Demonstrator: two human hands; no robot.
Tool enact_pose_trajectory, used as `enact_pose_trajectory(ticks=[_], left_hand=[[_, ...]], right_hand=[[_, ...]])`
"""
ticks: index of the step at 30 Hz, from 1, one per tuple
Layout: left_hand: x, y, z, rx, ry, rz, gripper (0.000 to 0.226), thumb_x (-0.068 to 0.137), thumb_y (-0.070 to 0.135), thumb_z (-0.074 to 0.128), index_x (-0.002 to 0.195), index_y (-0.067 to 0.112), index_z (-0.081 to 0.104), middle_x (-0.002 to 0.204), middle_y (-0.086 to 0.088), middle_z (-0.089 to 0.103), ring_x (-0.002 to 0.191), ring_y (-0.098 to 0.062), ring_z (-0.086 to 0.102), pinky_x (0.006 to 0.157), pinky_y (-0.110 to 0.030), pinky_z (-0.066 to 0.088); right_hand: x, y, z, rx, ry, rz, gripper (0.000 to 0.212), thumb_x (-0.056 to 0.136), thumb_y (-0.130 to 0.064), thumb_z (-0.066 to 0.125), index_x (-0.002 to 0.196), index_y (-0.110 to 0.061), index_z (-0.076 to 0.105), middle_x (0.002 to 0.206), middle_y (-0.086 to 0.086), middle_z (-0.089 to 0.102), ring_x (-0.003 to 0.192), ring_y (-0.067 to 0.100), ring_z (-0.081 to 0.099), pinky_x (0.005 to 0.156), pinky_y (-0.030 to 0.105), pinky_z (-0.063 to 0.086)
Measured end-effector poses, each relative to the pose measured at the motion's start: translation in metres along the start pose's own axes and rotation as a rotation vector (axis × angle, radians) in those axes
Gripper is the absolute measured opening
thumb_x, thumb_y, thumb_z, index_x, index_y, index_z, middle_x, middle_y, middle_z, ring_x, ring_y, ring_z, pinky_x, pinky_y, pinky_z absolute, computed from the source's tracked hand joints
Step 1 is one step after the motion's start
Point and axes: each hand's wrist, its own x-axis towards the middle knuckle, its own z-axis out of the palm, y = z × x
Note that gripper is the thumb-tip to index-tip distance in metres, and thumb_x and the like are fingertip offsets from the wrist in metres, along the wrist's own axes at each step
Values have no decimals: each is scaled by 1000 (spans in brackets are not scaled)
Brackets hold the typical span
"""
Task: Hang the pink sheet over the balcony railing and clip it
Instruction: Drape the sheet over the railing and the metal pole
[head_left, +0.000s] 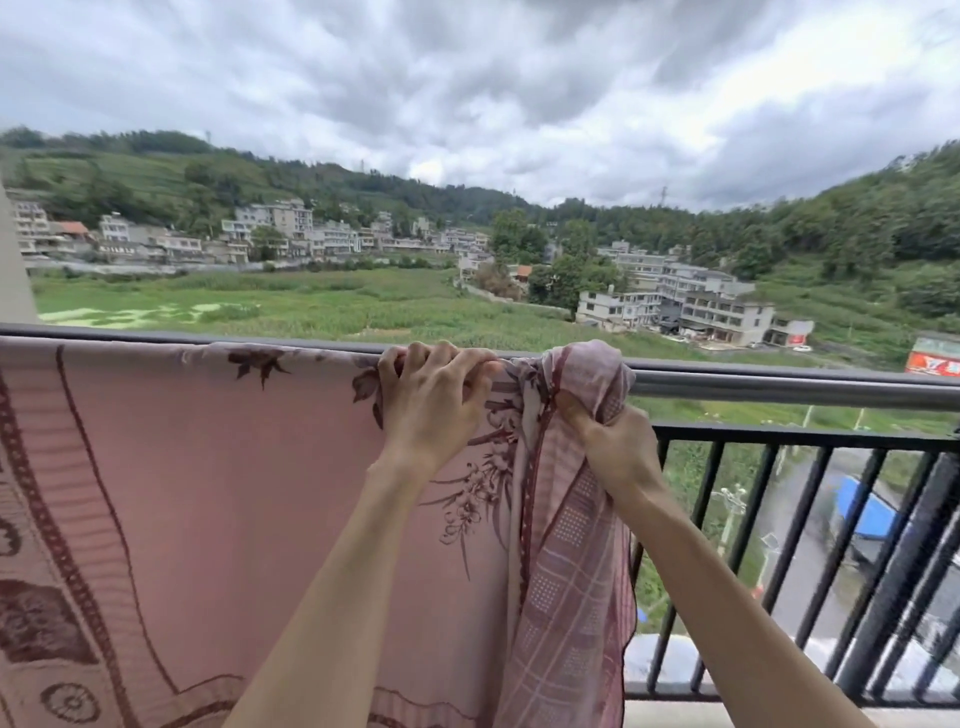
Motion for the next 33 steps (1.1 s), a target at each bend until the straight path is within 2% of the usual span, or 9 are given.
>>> enact_pose_trajectory(ticks=[5, 7, 10, 13, 16, 20, 24, 29, 33], left_hand=[[1, -12, -7, -15, 37, -93, 35, 95, 45, 34, 113, 29, 60, 112, 5, 57, 110, -18, 39, 101, -37, 17], [-1, -18, -10, -8, 64, -123, 36, 95, 45, 35, 112, 28, 61, 112, 4, 58, 110, -18, 39, 102, -37, 15], [-3, -29, -18, 5, 77, -153, 36, 96, 45, 34, 109, 28, 63, 110, 4, 59, 109, -18, 39, 99, -33, 10], [-5, -42, -27, 19, 73, -169, 34, 96, 43, 35, 108, 28, 63, 109, 4, 60, 107, -17, 39, 96, -31, 11], [-11, -59, -35, 16, 68, -173, 34, 96, 43, 35, 105, 28, 65, 110, 3, 60, 108, -18, 40, 99, -34, 13], [-14, -76, -44, -21, 70, -165, 51, 86, 51, 26, 107, 27, 65, 112, 2, 60, 110, -20, 41, 100, -38, 20], [-16, -95, -48, 35, 102, -142, 51, 87, 50, 23, 107, 29, 65, 112, 2, 61, 107, -19, 41, 97, -36, 16], [-21, -96, -50, 107, 160, -181, 47, 88, 41, 25, 101, 24, 67, 109, -2, 64, 104, -22, 47, 102, -38, 16], [-33, -46, -24, 28, 204, 16, 40, 90, 32, 32, 113, 18, 62, 117, 1, 62, 122, -22, 46, 113, -43, 11]], right_hand=[[11, 1, -5, 56, -128, -45, 34, 82, -25, 69, 78, 9, 67, 85, 34, 65, 79, 55, 60, 66, 67, 47], [15, 2, -12, 95, -151, -9, 30, 83, -21, 69, 78, 8, 67, 75, 26, 66, 69, 42, 62, 69, 66, 49], [23, 7, -37, 223, -145, 122, 15, 83, -16, 67, 70, -10, 71, 71, 9, 70, 74, 30, 67, 79, 51, 55], [27, 2, -58, 332, -152, 146, 10, 84, -14, 67, 75, -10, 70, 67, 4, 72, 70, 23, 68, 73, 38, 56], [23, -5, -55, 410, -136, 125, 10, 85, -13, 65, 76, -10, 70, 65, 2, 71, 63, 19, 68, 70, 36, 56], [10, 12, -42, 368, -71, 131, 15, 85, -15, 65, 71, -10, 69, 65, 4, 70, 64, 22, 67, 69, 36, 56], [-1, 10, -29, 341, -34, 119, 17, 83, -15, 67, 68, -10, 69, 59, 1, 70, 56, 17, 68, 57, 28, 56], [-3, -3, -21, 383, -57, 137, 17, 79, -21, 71, 70, -7, 69, 63, 4, 72, 62, 24, 69, 64, 32, 57], [-14, 8, -14, 368, -83, 161, 14, 82, -22, 68, 76, -9, 69, 66, 0, 73, 60, 16, 70, 58, 25, 58]])
